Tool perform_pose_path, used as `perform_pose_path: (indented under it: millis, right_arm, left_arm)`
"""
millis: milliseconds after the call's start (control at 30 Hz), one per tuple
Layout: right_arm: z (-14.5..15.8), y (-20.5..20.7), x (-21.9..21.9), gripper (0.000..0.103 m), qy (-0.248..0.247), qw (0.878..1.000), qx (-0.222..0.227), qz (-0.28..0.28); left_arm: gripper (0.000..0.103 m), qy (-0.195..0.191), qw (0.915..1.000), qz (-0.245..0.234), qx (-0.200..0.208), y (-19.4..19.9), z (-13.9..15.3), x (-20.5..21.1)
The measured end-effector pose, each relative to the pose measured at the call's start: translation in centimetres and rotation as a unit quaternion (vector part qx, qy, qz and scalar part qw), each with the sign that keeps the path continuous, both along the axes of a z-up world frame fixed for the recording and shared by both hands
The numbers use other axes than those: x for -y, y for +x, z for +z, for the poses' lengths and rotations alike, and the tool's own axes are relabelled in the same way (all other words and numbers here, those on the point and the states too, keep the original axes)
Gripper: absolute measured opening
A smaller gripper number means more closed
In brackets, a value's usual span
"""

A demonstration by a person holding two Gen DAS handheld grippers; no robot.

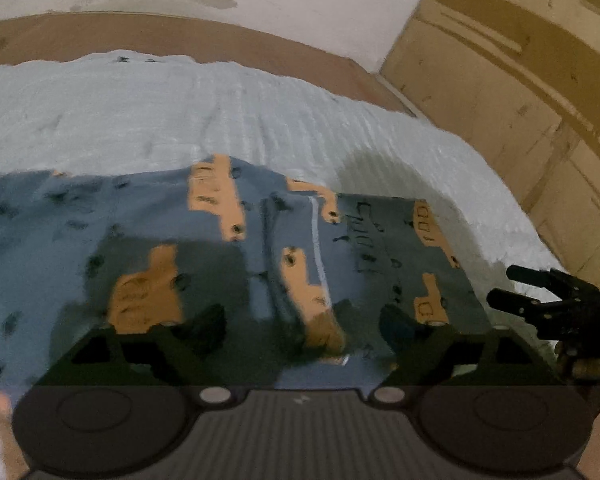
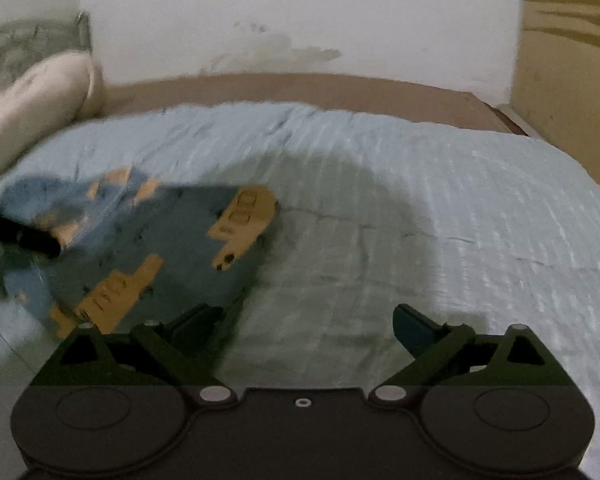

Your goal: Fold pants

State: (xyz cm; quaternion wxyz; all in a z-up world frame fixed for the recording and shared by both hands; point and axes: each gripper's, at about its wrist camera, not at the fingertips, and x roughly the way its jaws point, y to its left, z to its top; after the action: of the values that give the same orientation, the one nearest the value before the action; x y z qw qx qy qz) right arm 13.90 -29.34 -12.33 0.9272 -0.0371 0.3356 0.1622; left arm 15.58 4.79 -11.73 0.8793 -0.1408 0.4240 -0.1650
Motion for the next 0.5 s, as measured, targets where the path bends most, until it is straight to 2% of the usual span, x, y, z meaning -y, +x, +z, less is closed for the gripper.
perform_pose_path:
  millis: [100,167,367,500]
  right_arm:
    - [1.1,-0.9,-0.2,0.098,0.022,1.000,-0.002,0.016]
    - [1.9,-1.5,-0.7,0.101,0.037,0.999,-0.007,0.034]
    - [4.2,-2.1,-5.6,0.102,0.063,0.992,-0.007,0.107]
    - [5.5,-2.4,-9.8,0.102,0.055,0.986,-0.003,0.155]
  left_arm:
    - [0.095,-0.009,0.9997,0.023,-0.001,-2.5,0.2,-2.5]
    - [0.102,-0.014,0.9987,0.049,-0.002,-4.6,0.4,-4.8]
    - [0.102,-0.026,0.9905,0.134,-0.015,-8.6,-0.3,-12.0]
    - [0.102,-0.064,0.9825,0.175,-0.012,-8.9,-1.3,-15.9]
